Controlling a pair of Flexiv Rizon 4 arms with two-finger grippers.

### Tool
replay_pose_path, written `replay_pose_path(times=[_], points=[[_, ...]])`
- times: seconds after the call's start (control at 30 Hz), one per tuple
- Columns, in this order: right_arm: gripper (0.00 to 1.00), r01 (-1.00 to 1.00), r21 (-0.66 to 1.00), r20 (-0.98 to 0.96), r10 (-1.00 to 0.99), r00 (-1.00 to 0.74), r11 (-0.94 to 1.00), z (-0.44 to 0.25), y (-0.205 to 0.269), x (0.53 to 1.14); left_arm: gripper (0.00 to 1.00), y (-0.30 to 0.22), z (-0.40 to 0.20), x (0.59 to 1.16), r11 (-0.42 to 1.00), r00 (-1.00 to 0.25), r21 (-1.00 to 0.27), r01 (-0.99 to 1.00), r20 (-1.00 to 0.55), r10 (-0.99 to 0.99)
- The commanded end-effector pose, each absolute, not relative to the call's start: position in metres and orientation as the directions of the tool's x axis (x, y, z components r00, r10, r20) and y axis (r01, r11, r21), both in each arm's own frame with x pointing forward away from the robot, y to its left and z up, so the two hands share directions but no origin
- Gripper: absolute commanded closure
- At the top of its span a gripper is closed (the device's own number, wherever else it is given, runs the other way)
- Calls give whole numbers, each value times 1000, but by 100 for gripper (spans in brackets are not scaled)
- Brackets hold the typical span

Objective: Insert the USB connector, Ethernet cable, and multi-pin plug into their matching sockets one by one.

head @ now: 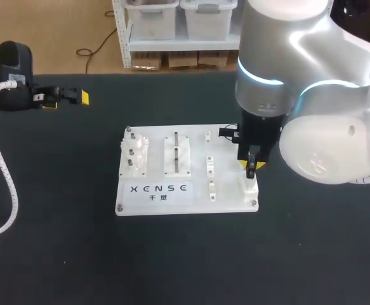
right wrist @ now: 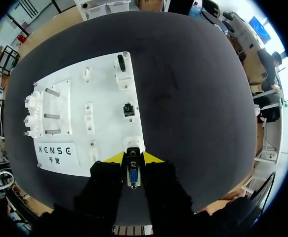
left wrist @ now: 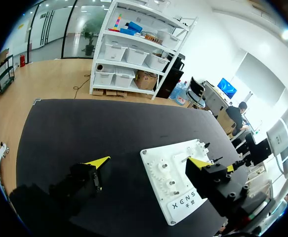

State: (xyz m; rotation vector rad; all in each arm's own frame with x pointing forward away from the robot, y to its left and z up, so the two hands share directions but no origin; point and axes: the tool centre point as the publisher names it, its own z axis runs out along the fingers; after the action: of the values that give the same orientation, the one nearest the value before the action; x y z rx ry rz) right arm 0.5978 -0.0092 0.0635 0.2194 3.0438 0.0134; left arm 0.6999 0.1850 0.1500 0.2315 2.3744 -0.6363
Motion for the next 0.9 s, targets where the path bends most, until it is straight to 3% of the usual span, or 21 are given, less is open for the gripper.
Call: replay_pose_path(times=[0.03,0.9], points=[[100,138,19,-90,139,-986,990,63,-11,596,0,185,150,700,866,-767,-383,321,-642,0],[100,148,19,-94,149,-984,989,64,-13,595,0,185,150,700,866,-767,-383,321,-642,0]])
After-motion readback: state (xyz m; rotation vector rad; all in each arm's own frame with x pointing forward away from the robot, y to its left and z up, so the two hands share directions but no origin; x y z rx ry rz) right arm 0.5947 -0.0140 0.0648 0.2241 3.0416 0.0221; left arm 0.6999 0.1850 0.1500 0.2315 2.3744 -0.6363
